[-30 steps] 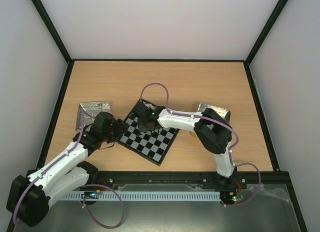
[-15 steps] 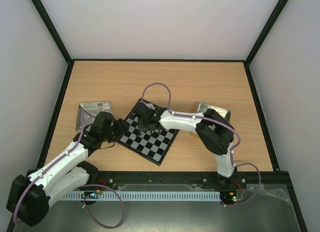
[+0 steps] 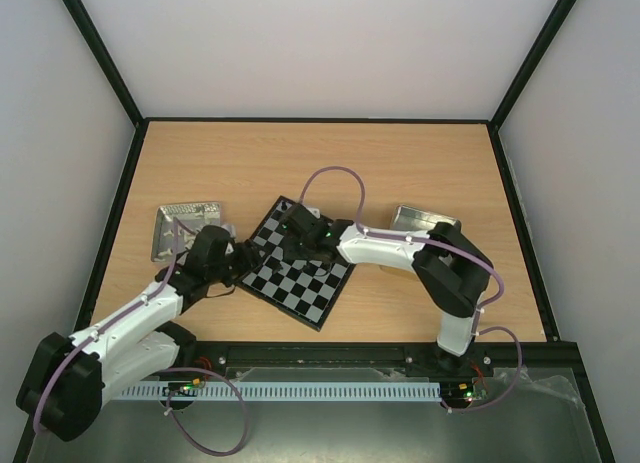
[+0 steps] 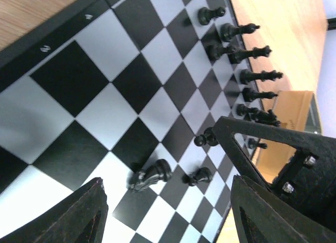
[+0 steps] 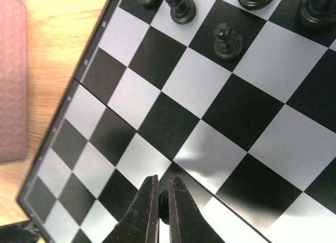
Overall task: Set up the chess pieces on the board
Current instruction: Pick up the chess piece from the chessboard, then place the chess piece on the chessboard.
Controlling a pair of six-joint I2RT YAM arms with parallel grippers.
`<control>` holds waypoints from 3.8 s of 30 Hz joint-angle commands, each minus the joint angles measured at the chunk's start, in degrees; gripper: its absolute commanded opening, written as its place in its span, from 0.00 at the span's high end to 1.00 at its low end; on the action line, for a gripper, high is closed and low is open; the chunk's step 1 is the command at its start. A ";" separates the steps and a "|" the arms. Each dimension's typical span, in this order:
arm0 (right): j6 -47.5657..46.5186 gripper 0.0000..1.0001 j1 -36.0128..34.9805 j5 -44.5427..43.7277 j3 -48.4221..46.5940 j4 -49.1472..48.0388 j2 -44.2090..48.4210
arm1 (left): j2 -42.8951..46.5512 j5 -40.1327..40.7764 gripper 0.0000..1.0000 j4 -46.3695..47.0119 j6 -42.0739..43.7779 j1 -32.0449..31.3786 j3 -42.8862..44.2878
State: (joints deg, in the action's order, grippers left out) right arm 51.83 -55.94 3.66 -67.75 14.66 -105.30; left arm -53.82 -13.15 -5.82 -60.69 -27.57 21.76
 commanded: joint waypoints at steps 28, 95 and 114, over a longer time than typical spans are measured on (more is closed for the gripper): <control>12.65 0.95 4.79 23.50 9.94 -21.70 9.14 | 2.86 -4.26 0.60 29.56 -12.56 0.24 -10.81; 7.76 0.53 6.02 -28.02 24.94 5.82 39.97 | -59.21 27.64 0.94 -24.57 19.13 -17.10 54.63; 6.27 0.52 6.02 -23.60 25.11 4.75 41.11 | -53.68 23.22 0.69 -24.23 19.13 -16.64 52.62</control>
State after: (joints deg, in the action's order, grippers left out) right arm 58.72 -50.19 -21.12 -43.18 20.29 -65.89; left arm -111.57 11.46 -28.03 -41.65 -44.42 75.37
